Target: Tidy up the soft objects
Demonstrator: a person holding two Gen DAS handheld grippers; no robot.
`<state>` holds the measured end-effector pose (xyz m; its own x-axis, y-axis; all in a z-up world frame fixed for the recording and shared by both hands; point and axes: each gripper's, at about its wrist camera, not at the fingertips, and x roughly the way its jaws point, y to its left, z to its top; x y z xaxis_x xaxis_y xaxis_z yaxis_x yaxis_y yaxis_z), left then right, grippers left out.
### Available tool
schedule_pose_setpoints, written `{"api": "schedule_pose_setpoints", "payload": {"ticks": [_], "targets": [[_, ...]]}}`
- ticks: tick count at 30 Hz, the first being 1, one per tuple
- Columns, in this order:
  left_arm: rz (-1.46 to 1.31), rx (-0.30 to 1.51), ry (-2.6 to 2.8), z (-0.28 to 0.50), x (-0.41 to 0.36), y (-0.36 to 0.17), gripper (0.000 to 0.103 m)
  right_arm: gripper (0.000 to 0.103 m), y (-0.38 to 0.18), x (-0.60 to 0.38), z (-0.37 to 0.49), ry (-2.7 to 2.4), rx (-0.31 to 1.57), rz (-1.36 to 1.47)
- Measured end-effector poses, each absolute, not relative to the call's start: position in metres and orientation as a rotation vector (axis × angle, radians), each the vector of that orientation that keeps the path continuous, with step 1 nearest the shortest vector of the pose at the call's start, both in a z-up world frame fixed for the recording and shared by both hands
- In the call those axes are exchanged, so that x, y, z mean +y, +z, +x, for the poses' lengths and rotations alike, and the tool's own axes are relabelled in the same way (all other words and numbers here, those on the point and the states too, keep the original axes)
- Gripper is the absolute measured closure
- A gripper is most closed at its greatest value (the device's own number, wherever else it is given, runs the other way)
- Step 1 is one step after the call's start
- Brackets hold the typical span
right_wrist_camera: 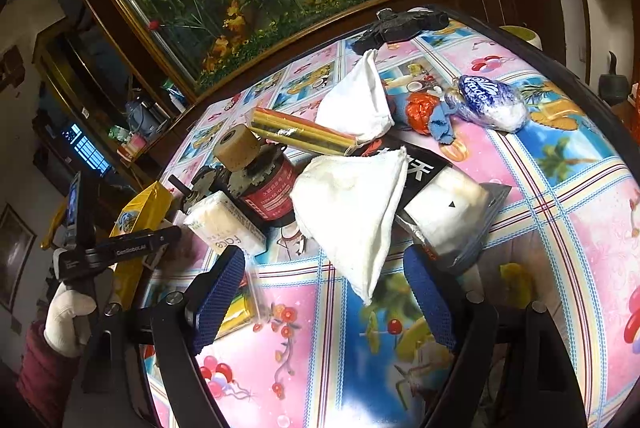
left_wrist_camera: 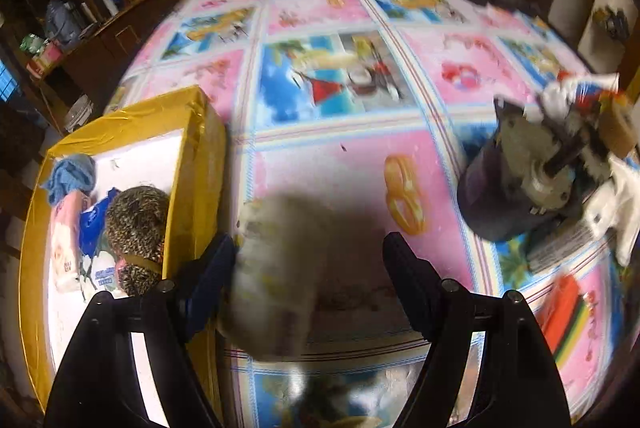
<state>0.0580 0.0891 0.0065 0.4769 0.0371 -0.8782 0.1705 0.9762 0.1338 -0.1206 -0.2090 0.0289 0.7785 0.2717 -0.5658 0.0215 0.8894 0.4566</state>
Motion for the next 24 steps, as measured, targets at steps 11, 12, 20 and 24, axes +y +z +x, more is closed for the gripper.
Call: {"api": "schedule_pose_setpoints", "payload": {"ticks": [11, 12, 20, 24], "targets": [[-0.013, 1.102, -0.387, 0.012, 0.081, 0.026, 0.027, 0.021, 0.026, -0.208, -0.113, 0.138, 0.683, 0.463], [-0.015, 1.082, -0.368, 0.009, 0.082, 0.030, 0.027, 0.021, 0.026, -0.208, -0.113, 0.138, 0.683, 0.462], [-0.167, 1.063, -0.174, 0.053, 0.096, 0.030, 0.027, 0.021, 0.025, -0.205, -0.110, 0.133, 0.680, 0.448], [-0.262, 1.049, -0.070, 0.083, 0.108, 0.023, 0.027, 0.020, 0.024, -0.206, -0.110, 0.141, 0.679, 0.451]]}}
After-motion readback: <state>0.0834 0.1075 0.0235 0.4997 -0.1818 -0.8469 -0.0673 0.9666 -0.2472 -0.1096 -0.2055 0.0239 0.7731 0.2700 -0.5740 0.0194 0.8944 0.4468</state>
